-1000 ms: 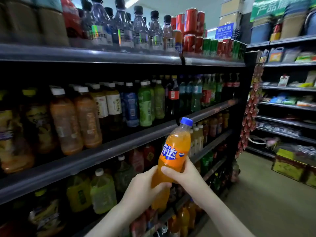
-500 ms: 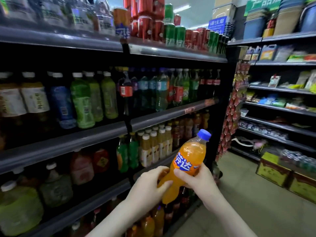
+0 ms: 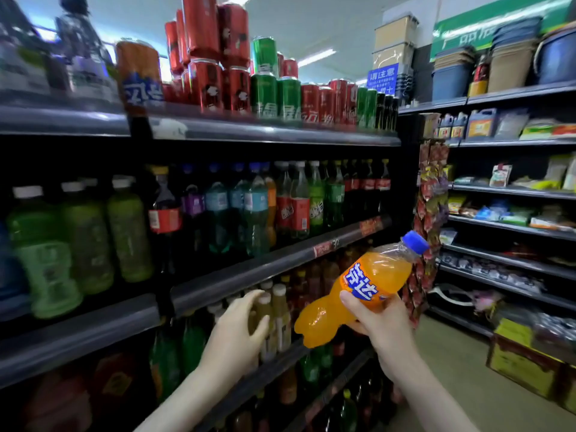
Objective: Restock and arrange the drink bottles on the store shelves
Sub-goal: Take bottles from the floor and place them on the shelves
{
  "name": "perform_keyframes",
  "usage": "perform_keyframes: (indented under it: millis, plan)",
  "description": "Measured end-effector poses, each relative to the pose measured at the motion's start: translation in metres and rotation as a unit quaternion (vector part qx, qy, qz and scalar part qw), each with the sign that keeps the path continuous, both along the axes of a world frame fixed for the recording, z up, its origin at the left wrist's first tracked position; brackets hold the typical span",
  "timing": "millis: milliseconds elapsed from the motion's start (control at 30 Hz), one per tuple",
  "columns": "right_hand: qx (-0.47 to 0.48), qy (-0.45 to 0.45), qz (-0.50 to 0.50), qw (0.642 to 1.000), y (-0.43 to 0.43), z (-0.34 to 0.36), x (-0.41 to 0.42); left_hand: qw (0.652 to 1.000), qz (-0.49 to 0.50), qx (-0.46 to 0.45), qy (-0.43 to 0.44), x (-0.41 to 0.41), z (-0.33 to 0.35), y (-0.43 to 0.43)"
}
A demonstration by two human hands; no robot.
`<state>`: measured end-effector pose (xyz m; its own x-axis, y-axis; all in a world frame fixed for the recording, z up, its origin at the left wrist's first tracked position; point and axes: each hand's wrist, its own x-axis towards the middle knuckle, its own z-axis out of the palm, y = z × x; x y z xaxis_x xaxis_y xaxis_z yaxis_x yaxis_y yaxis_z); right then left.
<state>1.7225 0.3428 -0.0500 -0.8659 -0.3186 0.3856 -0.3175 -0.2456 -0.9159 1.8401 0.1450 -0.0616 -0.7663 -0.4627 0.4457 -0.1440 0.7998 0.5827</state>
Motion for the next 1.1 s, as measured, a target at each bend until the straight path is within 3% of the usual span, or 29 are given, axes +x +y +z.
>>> perform_keyframes:
  millis: [267,533,800,1100]
  plan:
    - [-0.012,0.074,0.007,0.997,0.003,0.021,-0.112,0.992,0.105,-0.056,0.035,-0.122,0.041,-0.026]
    - [-0.061,0.057,0.078,0.993,-0.017,0.032,-0.234,0.957,0.288,0.017,0.014,-0.217,0.055,-0.057]
    - [-0.055,0.058,0.197,0.977,-0.088,0.055,-0.290,0.929,0.368,0.033,0.019,-0.244,0.059,-0.080]
    - [0.039,0.106,0.207,0.972,-0.169,0.078,-0.293,0.917,0.399,0.017,0.014,-0.243,0.057,-0.085]
